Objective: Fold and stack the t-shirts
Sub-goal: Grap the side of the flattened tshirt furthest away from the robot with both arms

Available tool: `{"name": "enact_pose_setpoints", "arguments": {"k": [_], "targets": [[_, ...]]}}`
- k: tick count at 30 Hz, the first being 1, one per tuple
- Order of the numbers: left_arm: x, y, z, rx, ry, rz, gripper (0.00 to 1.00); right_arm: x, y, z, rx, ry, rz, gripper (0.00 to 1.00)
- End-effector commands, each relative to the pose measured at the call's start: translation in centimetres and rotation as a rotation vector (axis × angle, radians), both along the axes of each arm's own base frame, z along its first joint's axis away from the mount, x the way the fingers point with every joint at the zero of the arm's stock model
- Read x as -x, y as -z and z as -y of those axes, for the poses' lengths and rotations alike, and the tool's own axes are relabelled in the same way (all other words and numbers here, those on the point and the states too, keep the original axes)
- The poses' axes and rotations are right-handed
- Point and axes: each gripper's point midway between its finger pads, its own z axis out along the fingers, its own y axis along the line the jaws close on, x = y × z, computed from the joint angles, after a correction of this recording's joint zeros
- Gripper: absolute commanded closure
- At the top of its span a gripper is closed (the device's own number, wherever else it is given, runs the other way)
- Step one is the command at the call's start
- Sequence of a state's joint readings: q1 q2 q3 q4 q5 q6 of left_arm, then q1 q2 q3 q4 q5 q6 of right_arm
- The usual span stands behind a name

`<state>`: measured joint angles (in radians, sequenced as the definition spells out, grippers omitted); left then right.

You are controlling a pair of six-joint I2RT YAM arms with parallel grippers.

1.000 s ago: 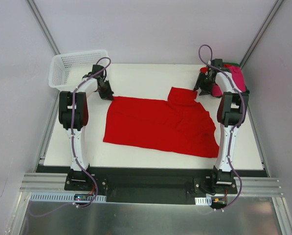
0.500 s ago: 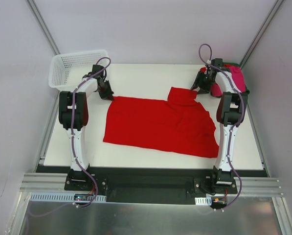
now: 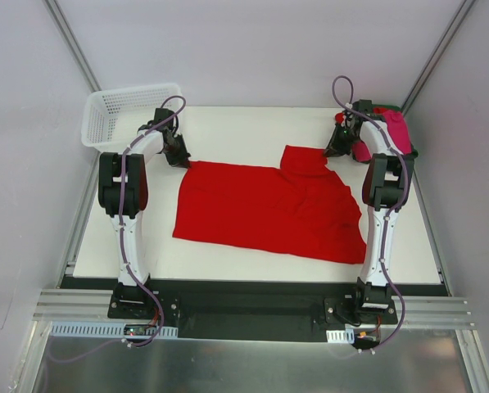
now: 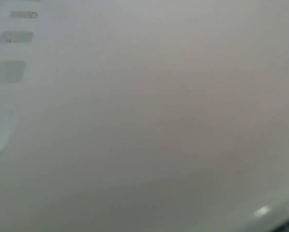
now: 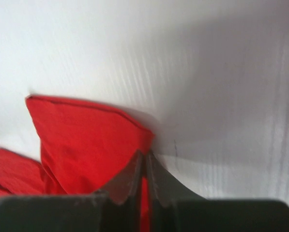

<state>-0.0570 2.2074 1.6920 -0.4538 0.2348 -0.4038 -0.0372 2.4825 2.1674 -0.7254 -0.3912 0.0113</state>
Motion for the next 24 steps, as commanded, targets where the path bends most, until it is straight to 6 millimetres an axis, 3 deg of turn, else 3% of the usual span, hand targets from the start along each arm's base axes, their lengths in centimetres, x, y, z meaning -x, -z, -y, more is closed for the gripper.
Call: {"name": "enact_pose_setpoints", "arguments": {"k": [1, 9, 24], "targets": [[-2.6, -0.2, -0.9, -0.013, -0.006, 0.084, 1.0, 0.0, -0.6, -0.1, -0.021, -0.007, -0.002, 0.97], [-2.5, -0.3, -0.9, -0.017, 0.002, 0.091, 1.0, -0.4, -2.4, -0.2, -0.025, -0.013, 0.074, 0.99], [-1.4, -3.7, -0.9, 0.004, 0.008, 0.17, 1.0, 0.2, -12.2, 1.3, 0.035, 0.042, 0.306, 0.99]]}}
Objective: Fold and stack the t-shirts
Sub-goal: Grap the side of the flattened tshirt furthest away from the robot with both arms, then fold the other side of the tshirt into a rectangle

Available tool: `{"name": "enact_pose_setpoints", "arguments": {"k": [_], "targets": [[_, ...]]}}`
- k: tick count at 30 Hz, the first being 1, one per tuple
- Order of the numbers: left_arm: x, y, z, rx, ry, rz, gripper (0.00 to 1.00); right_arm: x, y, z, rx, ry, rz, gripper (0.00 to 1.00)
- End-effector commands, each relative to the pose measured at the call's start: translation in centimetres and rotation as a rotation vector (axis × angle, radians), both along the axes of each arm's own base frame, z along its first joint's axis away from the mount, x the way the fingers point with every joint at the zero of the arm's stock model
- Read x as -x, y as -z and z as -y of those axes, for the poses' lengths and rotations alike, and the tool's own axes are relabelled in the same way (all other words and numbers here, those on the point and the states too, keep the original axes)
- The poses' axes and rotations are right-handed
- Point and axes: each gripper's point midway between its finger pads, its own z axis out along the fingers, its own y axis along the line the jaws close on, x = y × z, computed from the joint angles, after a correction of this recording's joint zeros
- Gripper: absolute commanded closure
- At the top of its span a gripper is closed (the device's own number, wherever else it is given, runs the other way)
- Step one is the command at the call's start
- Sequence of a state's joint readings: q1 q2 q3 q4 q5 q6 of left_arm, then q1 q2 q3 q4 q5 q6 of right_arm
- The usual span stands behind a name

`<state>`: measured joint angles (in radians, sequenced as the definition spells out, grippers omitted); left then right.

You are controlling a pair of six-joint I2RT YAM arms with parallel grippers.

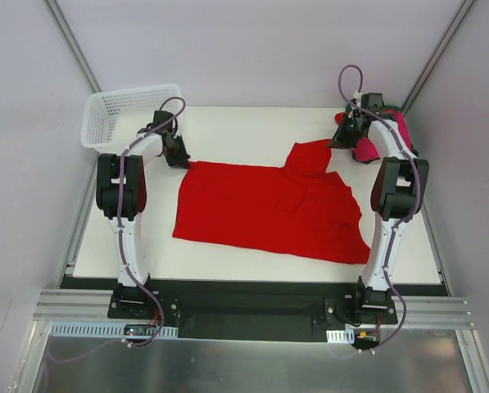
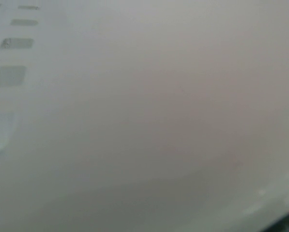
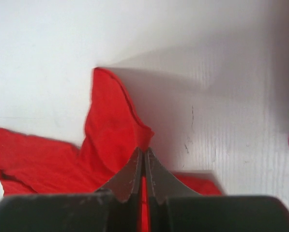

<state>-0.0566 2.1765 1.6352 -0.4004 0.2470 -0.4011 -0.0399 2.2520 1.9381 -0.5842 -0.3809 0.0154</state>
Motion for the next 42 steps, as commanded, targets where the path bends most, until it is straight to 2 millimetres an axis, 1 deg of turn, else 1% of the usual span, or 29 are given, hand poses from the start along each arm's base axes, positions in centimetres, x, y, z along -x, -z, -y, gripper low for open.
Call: {"name": "enact_pose_setpoints", "arguments": {"k": [1, 2, 3, 6, 7, 9, 10, 11, 12, 13, 14, 15, 16, 17, 18, 19, 20, 23, 27, 29, 30, 32, 33, 34, 36, 37, 39, 40, 42], "targets": [[-1.5, -3.8, -1.0, 0.003, 0.0, 0.145, 1.0, -0.7, -7.2, 1.0, 0.022, 0.03, 0.171, 0.99], [-1.2, -4.2, -1.0, 0.005, 0.001, 0.152, 1.0, -0.5, -7.6, 1.1, 0.021, 0.033, 0.175, 0.99], [-1.0, -4.5, -1.0, 0.006, 0.0, 0.157, 1.0, -0.1, -8.4, 1.1, 0.021, 0.036, 0.186, 0.99], [-0.4, -5.5, -1.1, 0.008, 0.0, 0.174, 1.0, 0.8, -9.2, 1.2, 0.027, 0.045, 0.191, 0.99], [-0.2, -5.8, -1.1, 0.01, -0.001, 0.178, 1.0, 1.5, -9.5, 1.2, 0.027, 0.047, 0.186, 0.99], [0.4, -6.8, -1.1, 0.008, 0.0, 0.197, 1.0, 2.3, -9.7, 1.2, 0.026, 0.049, 0.178, 0.99], [1.0, -6.5, -1.2, 0.008, -0.002, 0.186, 1.0, 3.1, -10.1, 1.1, 0.022, 0.049, 0.18, 0.99], [1.2, -7.6, -1.3, 0.007, -0.003, 0.208, 1.0, 3.5, -10.1, 1.1, 0.025, 0.05, 0.177, 0.99], [1.5, -7.8, -1.3, 0.006, -0.004, 0.212, 1.0, 3.8, -10.4, 1.1, 0.026, 0.054, 0.181, 0.99], [2.0, -7.6, -1.3, 0.004, -0.003, 0.205, 1.0, 4.6, -10.5, 1.2, 0.032, 0.061, 0.177, 0.99], [2.3, -8.2, -1.3, 0.004, -0.003, 0.217, 1.0, 5.0, -10.7, 1.2, 0.032, 0.064, 0.176, 0.99], [2.5, -8.4, -1.4, 0.004, -0.003, 0.22, 1.0, 5.3, -10.8, 1.2, 0.03, 0.064, 0.173, 0.99], [3.0, -8.1, -1.4, 0.005, -0.004, 0.209, 1.0, 5.8, -10.8, 1.2, 0.032, 0.068, 0.166, 0.99], [3.3, -8.8, -1.3, 0.006, -0.004, 0.223, 1.0, 6.5, -11.1, 1.2, 0.033, 0.072, 0.166, 0.99], [3.5, -8.9, -1.3, 0.007, -0.005, 0.223, 1.0, 6.9, -11.1, 1.2, 0.034, 0.076, 0.165, 0.99], [4.0, -8.6, -1.4, 0.007, -0.007, 0.215, 1.0, 7.3, -11.2, 1.5, 0.047, 0.091, 0.161, 0.99], [4.2, -9.2, -1.4, 0.006, -0.008, 0.227, 1.0, 8.0, -11.7, 1.7, 0.056, 0.099, 0.168, 0.99], [5.1, -9.1, -1.5, 0.001, -0.012, 0.221, 1.0, 9.2, -12.6, 2.4, 0.093, 0.137, 0.172, 0.99], [5.9, -8.9, -1.8, -0.011, -0.02, 0.213, 1.0, 11.1, -12.3, 4.4, 0.195, 0.202, 0.133, 0.99], [6.2, -9.0, -1.7, -0.006, -0.021, 0.214, 1.0, 11.7, -12.2, 4.8, 0.213, 0.217, 0.127, 0.99], [6.5, -8.7, -1.6, -0.001, -0.022, 0.203, 1.0, 12.1, -12.2, 4.8, 0.214, 0.22, 0.122, 0.99], [6.8, -8.9, -1.6, 0.005, -0.022, 0.205, 1.0, 12.5, -12.1, 4.7, 0.203, 0.221, 0.116, 0.99], [7.2, -8.5, -1.6, 0.002, -0.024, 0.195, 1.0, 12.8, -12.0, 4.5, 0.196, 0.219, 0.111, 0.99], [7.4, -8.8, -1.7, -0.001, -0.027, 0.204, 1.0, 13.4, -11.8, 4.4, 0.191, 0.225, 0.102, 0.99], [8.1, -8.4, -1.9, -0.009, -0.032, 0.193, 1.0, 14.0, -11.5, 4.4, 0.192, 0.229, 0.093, 0.99], [8.3, -8.8, -2.0, -0.011, -0.036, 0.202, 1.0, 14.6, -11.3, 4.6, 0.197, 0.239, 0.084, 0.99], [9.0, -8.5, -2.2, -0.024, -0.042, 0.194, 1.0, 15.3, -11.1, 4.8, 0.211, 0.246, 0.074, 0.99], [9.3, -8.8, -2.3, -0.028, -0.042, 0.199, 1.0, 15.7, -10.8, 4.8, 0.214, 0.248, 0.064, 0.99], [9.9, -8.5, -2.4, -0.029, -0.042, 0.191, 1.0, 16.5, -11.0, 4.6, 0.207, 0.244, 0.062, 0.99]]}}
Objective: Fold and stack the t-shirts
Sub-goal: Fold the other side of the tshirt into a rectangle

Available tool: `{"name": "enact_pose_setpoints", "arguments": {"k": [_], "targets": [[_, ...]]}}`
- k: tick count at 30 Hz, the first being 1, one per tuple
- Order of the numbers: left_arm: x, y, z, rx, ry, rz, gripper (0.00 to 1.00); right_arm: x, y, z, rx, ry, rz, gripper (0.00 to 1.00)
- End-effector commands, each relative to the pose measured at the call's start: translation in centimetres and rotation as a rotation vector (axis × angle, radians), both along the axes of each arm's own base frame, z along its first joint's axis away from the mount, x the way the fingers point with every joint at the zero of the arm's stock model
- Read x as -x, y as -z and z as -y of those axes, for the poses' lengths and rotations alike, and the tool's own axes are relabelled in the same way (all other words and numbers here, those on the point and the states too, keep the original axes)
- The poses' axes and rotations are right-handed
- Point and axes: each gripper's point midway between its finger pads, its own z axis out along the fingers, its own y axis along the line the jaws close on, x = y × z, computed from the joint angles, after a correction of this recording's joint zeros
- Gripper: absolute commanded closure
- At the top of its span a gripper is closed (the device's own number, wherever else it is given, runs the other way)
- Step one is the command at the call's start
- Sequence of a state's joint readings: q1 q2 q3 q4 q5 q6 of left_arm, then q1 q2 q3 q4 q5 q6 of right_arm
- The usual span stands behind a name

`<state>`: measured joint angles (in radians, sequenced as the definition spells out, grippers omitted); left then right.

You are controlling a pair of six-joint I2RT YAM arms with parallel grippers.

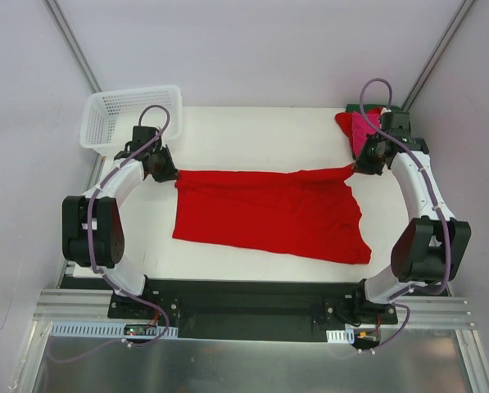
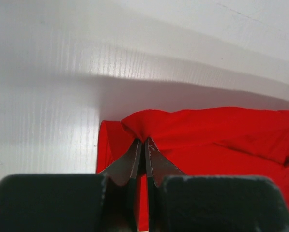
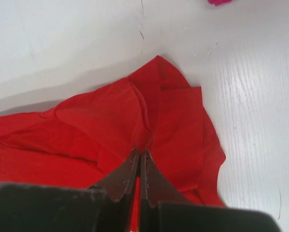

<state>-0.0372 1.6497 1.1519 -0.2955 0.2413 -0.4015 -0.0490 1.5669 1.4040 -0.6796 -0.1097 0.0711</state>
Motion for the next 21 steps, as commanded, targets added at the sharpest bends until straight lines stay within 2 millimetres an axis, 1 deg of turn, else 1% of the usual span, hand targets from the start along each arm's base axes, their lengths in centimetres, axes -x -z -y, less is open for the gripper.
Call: {"name": "enact_pose_setpoints", "arguments": {"k": [1, 5, 6, 11, 12, 13, 21], "targets": [[1.1, -1.7, -1.0, -0.029, -0.022, 0.043, 1.0, 2.0, -2.0, 0.5, 0.008, 0.036, 0.032, 0.99], [2.0, -1.4, -1.2, -0.034, -0.028, 0.033, 1.0, 3.7, -1.6, 0.2, -0.004, 0.037, 0.016, 0.99], [2.2, -1.2, -1.3, -0.033, -0.027, 0.028, 1.0, 4.2, -1.8, 0.3, -0.001, 0.041, 0.019, 0.99], [2.5, -0.9, -1.5, -0.039, -0.031, 0.013, 1.0, 6.4, -2.0, -0.1, -0.012, 0.03, 0.011, 0.99], [2.5, -0.8, -1.5, -0.04, -0.032, 0.012, 1.0, 7.0, -1.7, -0.3, -0.019, 0.027, -0.002, 0.99], [2.6, -0.8, -1.5, -0.039, -0.033, 0.01, 1.0, 7.6, -2.1, -0.4, -0.023, 0.026, 0.009, 0.99], [3.0, -0.5, -1.6, -0.042, -0.037, -0.002, 1.0, 12.2, -2.7, -1.0, -0.045, 0.031, 0.014, 0.99]]}}
